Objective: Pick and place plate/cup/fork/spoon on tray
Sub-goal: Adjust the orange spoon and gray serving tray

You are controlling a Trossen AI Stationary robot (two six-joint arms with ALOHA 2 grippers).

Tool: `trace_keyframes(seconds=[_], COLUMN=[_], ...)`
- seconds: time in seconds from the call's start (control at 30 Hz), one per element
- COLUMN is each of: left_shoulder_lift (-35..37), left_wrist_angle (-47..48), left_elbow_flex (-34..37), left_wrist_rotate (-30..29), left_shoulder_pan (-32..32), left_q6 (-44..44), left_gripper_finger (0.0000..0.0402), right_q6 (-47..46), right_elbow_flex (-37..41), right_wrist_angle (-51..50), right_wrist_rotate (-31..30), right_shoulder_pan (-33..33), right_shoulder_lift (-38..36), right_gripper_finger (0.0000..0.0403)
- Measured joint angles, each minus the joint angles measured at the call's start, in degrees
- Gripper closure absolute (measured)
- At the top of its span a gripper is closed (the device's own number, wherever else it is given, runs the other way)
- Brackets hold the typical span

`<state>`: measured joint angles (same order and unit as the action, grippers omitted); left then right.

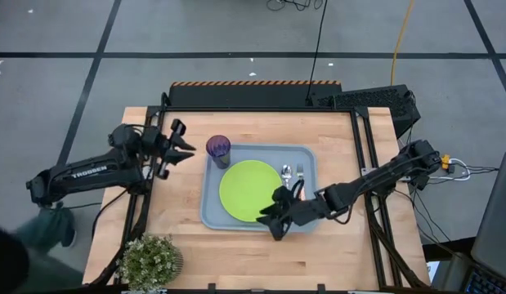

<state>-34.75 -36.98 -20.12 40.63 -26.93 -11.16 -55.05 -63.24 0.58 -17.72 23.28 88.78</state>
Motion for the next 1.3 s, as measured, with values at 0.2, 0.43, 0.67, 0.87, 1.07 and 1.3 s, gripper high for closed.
trace_keyframes(seconds=[0.2,0.43,0.67,0.87,1.07,1.3], left_shoulder_lift=[5.0,7.4,7.4,7.4,7.4,7.4], left_wrist_angle=[6.6,9.5,9.3,9.3,9.3,10.4], left_elbow_flex=[0.0,0.0,0.0,0.0,0.0,0.0], left_wrist_rotate=[0.4,-1.1,-3.8,-5.2,-7.4,-7.6], left_shoulder_pan=[0.0,-0.1,-0.1,0.0,0.0,0.0], left_q6=[0.4,4.0,6.0,5.0,1.9,0.7], left_gripper_finger=[0.0325,0.0325,0.0325,0.0325,0.0325,0.0325], right_q6=[7.6,13.0,13.8,13.3,11.7,11.2], right_elbow_flex=[0.0,0.0,0.0,0.0,0.0,0.0], right_wrist_angle=[3.3,8.9,7.8,8.5,8.6,5.4], right_wrist_rotate=[1.3,1.2,1.3,1.2,-0.1,-2.2], right_shoulder_pan=[-2.6,-3.1,-3.5,-3.2,-3.6,-5.3], right_shoulder_lift=[-3.2,-4.0,-3.8,-3.5,-3.2,-3.2], right_gripper_finger=[0.0248,0.0248,0.0248,0.0248,0.0248,0.0248])
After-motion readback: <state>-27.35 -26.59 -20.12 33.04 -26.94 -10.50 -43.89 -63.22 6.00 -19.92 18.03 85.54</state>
